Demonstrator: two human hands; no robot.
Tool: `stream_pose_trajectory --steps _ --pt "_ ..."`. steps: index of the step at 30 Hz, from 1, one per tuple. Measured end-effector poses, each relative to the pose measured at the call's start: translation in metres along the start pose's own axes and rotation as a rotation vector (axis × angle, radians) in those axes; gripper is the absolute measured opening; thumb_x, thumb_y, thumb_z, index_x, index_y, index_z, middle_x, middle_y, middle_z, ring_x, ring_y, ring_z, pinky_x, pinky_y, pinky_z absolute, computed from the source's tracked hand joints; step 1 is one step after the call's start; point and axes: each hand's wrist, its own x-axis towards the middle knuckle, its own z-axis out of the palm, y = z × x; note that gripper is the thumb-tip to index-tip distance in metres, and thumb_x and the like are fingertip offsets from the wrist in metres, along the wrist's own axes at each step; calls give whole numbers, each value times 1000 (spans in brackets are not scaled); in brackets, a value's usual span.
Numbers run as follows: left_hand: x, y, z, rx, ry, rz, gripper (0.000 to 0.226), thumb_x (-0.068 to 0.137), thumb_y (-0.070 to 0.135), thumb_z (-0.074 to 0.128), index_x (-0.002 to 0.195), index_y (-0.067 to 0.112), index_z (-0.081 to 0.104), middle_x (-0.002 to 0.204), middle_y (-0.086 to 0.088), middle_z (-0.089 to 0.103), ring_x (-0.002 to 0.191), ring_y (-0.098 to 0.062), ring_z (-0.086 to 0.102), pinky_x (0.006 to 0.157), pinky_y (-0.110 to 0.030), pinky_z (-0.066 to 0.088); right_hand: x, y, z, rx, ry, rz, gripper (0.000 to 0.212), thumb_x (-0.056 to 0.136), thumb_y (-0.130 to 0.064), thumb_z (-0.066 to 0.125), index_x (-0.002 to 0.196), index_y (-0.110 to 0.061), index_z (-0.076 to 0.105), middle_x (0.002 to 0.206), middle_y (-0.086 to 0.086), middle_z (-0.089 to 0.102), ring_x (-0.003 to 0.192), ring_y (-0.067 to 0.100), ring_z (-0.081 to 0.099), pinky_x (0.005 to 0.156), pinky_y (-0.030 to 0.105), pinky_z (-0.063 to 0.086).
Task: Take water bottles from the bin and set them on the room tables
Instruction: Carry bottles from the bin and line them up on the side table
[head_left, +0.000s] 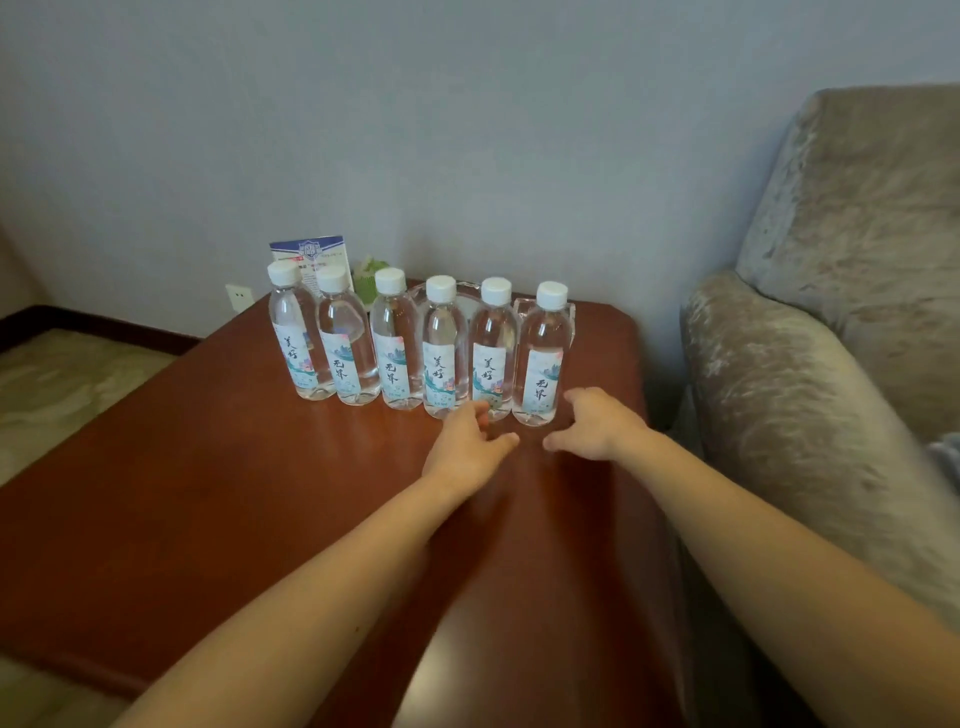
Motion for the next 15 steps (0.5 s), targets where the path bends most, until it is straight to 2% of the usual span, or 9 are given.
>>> stream_pose_trajectory --steps 3,5,7,10,15 --pt "-20 24 -26 307 -148 25 72 87 36 71 146 15 38 148 -5 43 130 -21 50 108 -39 41 -29 -10 -19 -208 -112 -12 80 80 -49 72 145 -12 42 151 12 39 137 34 40 109 46 41" --pt "-35 47 -46 478 -233 52 74 88 40 68 149 18 32 150 -5 39 134 -23 45 108 -39 40 -51 -16 -37 -275 -163 -65 86 84 -48 68 153 -12 31 162 11 22 149 32 20 120 48 25" --pt "-51 75 -65 605 -298 93 78 87 42 68 151 20 29 152 -4 38 137 -23 42 110 -40 39 -79 -26 -62 -296 -185 -111 88 88 -46 65 157 -14 21 167 9 9 154 29 4 124 48 11" --pt "-79 127 -96 731 -378 111 84 85 44 69 153 21 24 156 -3 34 140 -24 37 111 -42 38 -127 -42 -107 -307 -205 -144 89 90 -43 65 158 -16 14 167 8 4 154 28 -3 124 49 3" --pt "-138 227 -155 859 -526 144 95 84 49 70 155 14 17 157 -7 32 142 -27 35 114 -41 34 -212 -69 -199 -221 -228 -118 93 89 -44 65 159 -17 10 167 7 -1 154 26 -7 124 49 1"
